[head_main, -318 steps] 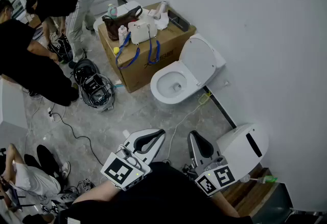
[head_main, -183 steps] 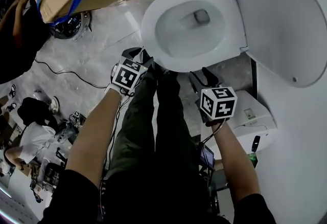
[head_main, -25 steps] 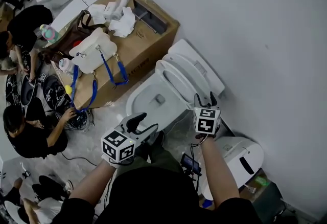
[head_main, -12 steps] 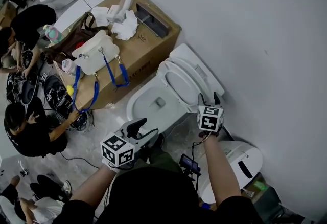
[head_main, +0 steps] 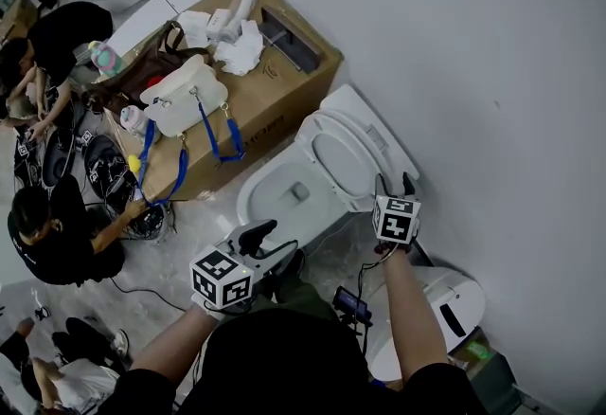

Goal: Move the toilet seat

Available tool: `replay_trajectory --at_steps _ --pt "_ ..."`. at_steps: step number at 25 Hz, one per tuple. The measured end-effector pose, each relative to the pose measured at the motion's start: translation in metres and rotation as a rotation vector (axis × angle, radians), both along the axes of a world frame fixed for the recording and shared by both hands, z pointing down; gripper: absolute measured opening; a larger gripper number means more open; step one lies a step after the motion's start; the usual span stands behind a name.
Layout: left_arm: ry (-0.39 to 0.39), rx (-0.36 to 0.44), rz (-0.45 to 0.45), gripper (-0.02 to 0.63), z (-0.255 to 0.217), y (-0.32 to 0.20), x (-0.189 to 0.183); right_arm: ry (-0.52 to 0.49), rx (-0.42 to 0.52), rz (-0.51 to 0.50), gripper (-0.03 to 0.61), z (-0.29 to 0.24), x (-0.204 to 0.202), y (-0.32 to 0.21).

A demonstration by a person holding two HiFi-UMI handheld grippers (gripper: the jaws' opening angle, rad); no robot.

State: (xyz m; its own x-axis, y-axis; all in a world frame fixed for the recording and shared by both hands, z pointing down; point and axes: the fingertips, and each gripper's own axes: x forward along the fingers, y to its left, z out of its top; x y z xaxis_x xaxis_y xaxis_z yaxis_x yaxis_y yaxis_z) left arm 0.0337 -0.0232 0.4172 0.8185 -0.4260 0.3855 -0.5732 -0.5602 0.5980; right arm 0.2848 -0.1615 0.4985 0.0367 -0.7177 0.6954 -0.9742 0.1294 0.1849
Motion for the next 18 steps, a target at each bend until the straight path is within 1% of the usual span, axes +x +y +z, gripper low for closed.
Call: replay_trajectory --at_steps 13,18 --pt "0.013 -0.02 -0.01 0.265 0.004 0.005 0.0 0.008 -0.003 0.0 0.259 0.003 0.009 -0.009" --pt "0.013 -0.024 -0.016 0.265 0.003 0.005 0.0 0.02 -0.042 -0.009 0.259 0.014 0.011 -0.008"
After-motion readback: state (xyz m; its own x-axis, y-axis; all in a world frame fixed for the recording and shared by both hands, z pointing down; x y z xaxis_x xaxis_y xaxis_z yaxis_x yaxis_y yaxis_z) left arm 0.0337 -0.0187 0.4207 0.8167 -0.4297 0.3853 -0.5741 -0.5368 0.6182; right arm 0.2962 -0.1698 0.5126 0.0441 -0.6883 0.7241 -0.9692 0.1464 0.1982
